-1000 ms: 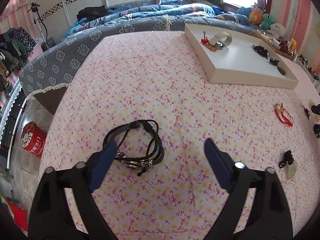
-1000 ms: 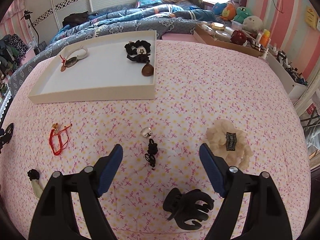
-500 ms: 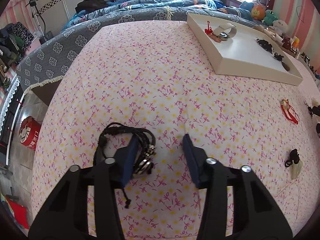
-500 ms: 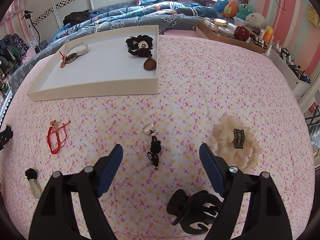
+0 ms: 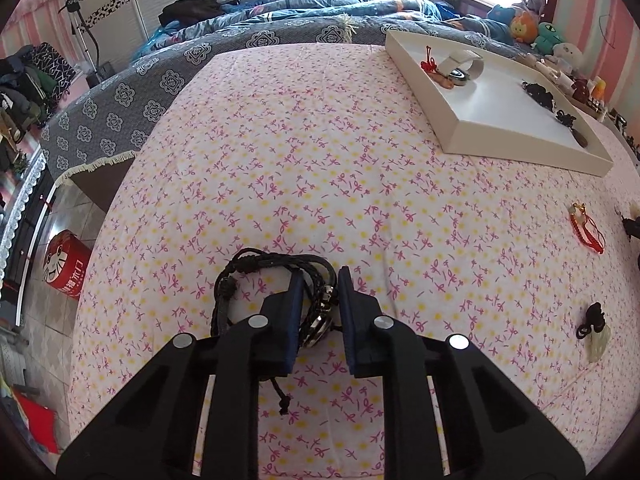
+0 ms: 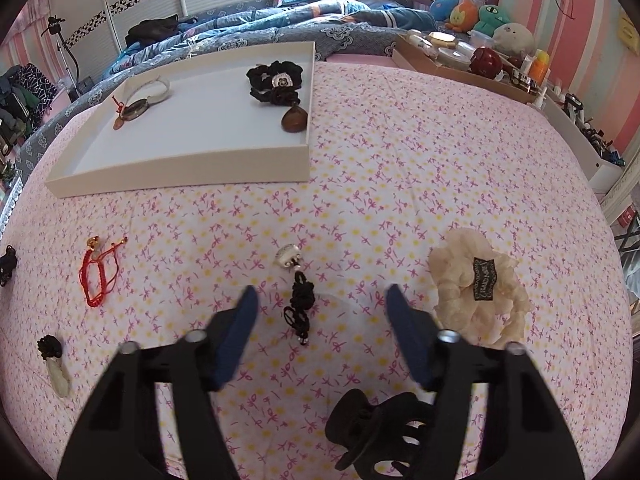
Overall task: Organize jewelry
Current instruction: 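Close left tool on the leather cord bracelet while right tool lowers toward small black charm, then close right tool on the small black charm with white bead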
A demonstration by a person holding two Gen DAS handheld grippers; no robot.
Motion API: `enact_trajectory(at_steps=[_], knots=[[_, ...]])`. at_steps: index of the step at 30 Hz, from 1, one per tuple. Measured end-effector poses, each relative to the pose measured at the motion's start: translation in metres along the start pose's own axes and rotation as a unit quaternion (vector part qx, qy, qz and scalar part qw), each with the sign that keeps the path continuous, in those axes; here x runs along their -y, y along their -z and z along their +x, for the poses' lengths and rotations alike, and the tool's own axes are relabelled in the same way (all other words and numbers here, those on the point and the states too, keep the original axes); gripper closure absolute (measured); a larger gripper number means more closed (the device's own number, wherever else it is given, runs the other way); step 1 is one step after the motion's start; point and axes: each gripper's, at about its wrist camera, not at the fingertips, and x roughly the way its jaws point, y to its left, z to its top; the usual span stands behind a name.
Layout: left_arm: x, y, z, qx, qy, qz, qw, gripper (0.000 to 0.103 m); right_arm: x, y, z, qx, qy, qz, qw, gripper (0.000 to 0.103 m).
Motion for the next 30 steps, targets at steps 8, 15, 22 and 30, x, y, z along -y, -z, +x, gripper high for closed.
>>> enact_trajectory(at_steps=[8, 15, 22, 30], knots=[[0.0008, -0.0007, 0.0002, 0.0, -0.002, 0.001, 1.0, 0.087, -0.0026, 0.0014, 0.0021, -0.002, -0.008, -0.008, 1.0, 0.065], [0.0011, -0.0013, 0.0004, -0.002, -0.004, -0.002, 1.0, 0.089, -0.0078, -0.0003, 0.0022, -0.005, -0.017, -0.021, 1.0, 0.076], [0.001, -0.0023, 0.0007, -0.006, -0.005, -0.006, 1.0, 0.092, -0.0033, -0.0023, 0.0033, -0.012, -0.031, -0.011, 0.999, 0.089], [0.0019, -0.0022, -0.0029, -0.008, -0.005, -0.011, 0.9999, 0.093, 0.0011, -0.0034, 0.0026, -0.012, -0.045, -0.003, 0.999, 0.091]])
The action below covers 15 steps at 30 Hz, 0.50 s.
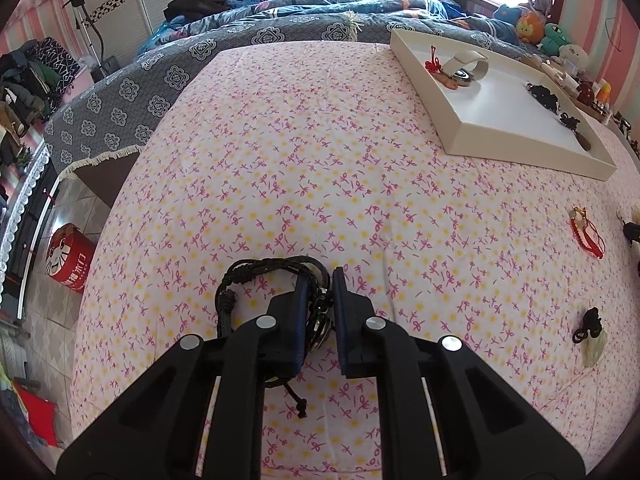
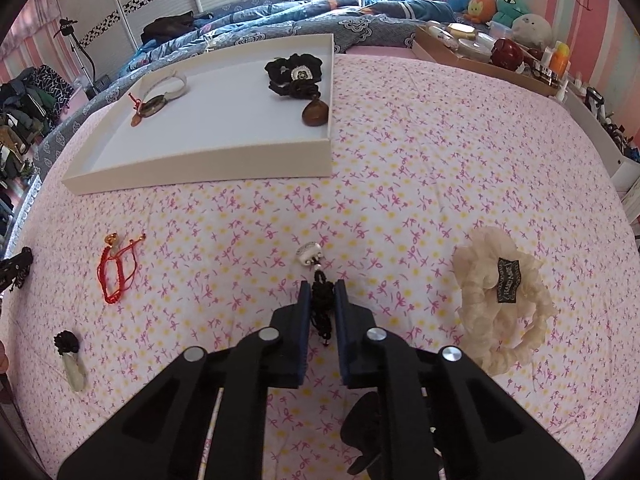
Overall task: Organize jewelry
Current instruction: 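Close right tool on the small black charm with white bead, then carry the bracelet in left tool while right tool carries the charm over the white tray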
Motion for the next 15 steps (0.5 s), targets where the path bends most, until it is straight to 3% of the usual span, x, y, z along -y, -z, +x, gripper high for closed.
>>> enact_trajectory(at_steps=[15], knots=[[0.005, -0.008, -0.02, 0.012, 0.019, -0.002, 0.9997, 0.093, 0.003, -0.008, -0.017, 0.016, -0.012, 0.005, 1.0, 0.091]])
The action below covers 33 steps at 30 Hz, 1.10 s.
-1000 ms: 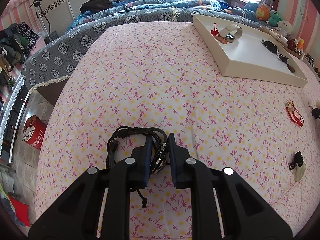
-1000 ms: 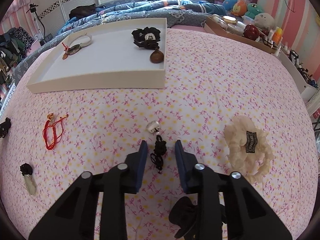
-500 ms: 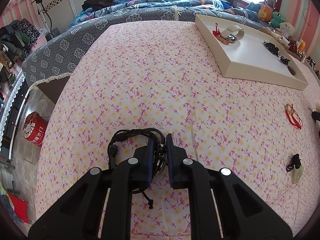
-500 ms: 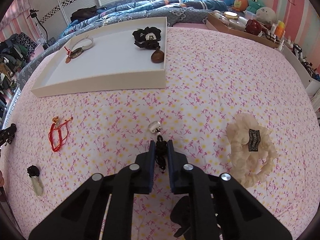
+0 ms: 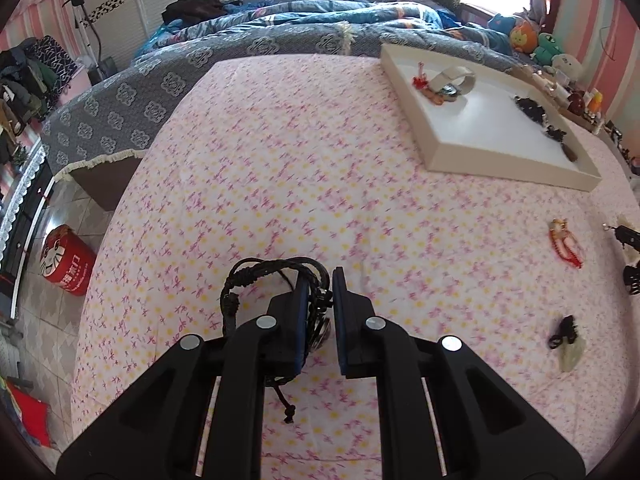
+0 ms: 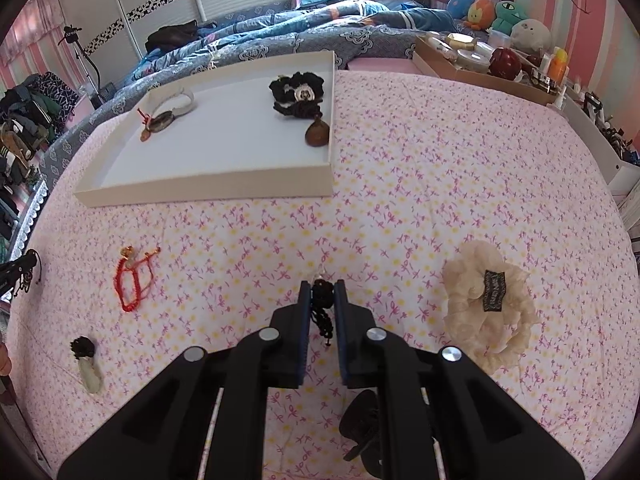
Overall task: Organize jewelry
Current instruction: 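Carry the bracelet in left tool while right tool carries the charm over the white tray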
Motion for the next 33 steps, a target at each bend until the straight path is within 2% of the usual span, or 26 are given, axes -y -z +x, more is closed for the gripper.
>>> enact_trajectory(at_steps=[10, 17, 20, 25, 30, 33], knots=[[0.06, -0.038, -0.032, 0.021, 0.062, 0.039, 0.9971, 0.093, -0.007, -0.032, -0.027, 0.026, -0.012, -0.01, 1.0, 0.091], [0.107, -0.082, -0.041, 0.036, 0.091, 0.057, 0.9935, 0.093, -0.019, -0.083, -0.031, 0.049, -0.033, -0.013, 0.998, 0.091], [0.124, -0.104, -0.031, 0.029, 0.107, 0.058, 0.9922, 0.093, -0.025, -0.104, -0.024, 0.052, -0.04, -0.013, 0.998, 0.091], [0.14, -0.132, -0.004, 0.012, 0.122, 0.055, 0.991, 0.093, -0.037, -0.138, 0.009, 0.043, -0.033, -0.021, 0.998, 0.091], [0.144, -0.154, 0.034, 0.0, 0.121, 0.049, 0.9915, 0.093, -0.043, -0.149, 0.047, 0.025, -0.033, -0.022, 0.999, 0.092], [0.145, -0.161, 0.053, -0.002, 0.108, 0.049, 0.9929, 0.093, -0.043, -0.15, 0.062, 0.019, -0.037, -0.016, 0.999, 0.092]])
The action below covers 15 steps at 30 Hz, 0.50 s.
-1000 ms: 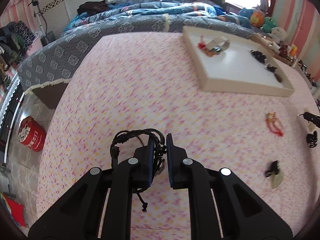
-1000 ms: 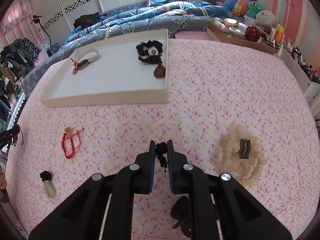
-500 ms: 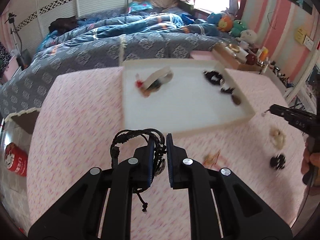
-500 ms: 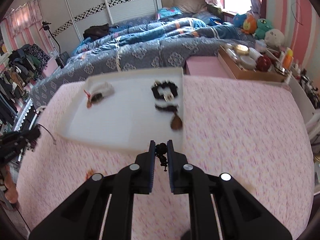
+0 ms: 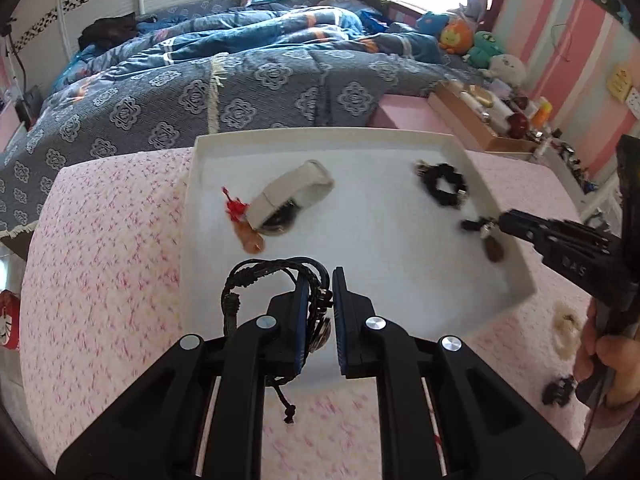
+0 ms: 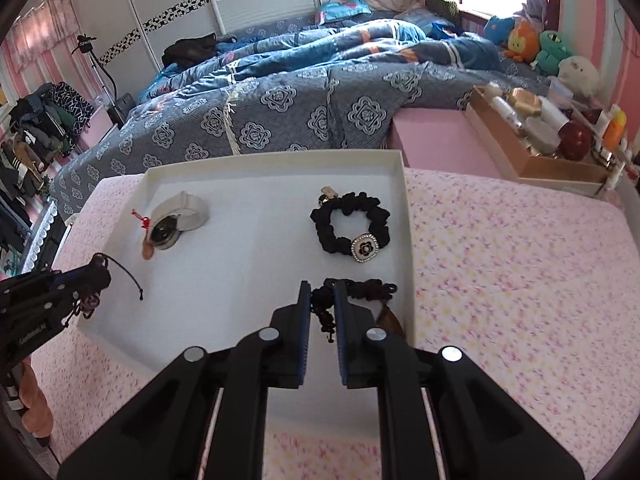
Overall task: Organize jewelry
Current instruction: 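Carry the bracelet in left tool while right tool carries the charm over the white tray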
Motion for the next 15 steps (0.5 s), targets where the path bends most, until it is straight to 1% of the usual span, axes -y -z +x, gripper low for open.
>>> enact_trajectory(at_steps=[2, 5, 8, 11, 15], knots=[[-0.004, -0.004, 0.013, -0.005, -0.003, -0.002, 1.0, 0.093, -0.002, 0.001, 0.008, -0.003, 0.002, -0.006, 1.0, 0.091], [-0.01, -0.01, 0.029, -0.005, -0.015, -0.002, 0.9999, 0.093, -0.002, 0.003, 0.017, -0.004, 0.018, -0.016, 1.0, 0.092], [-0.014, -0.013, 0.043, -0.009, -0.021, -0.001, 0.9997, 0.093, 0.005, 0.008, 0.026, -0.016, 0.025, -0.011, 0.999, 0.091], [-0.017, -0.011, 0.055, -0.019, -0.028, 0.005, 0.9994, 0.093, 0.011, 0.011, 0.031, -0.024, 0.03, -0.007, 0.999, 0.091], [-0.018, -0.008, 0.069, -0.042, -0.025, 0.008, 0.9988, 0.093, 0.015, 0.014, 0.042, -0.043, 0.036, -0.001, 0.998, 0.091]])
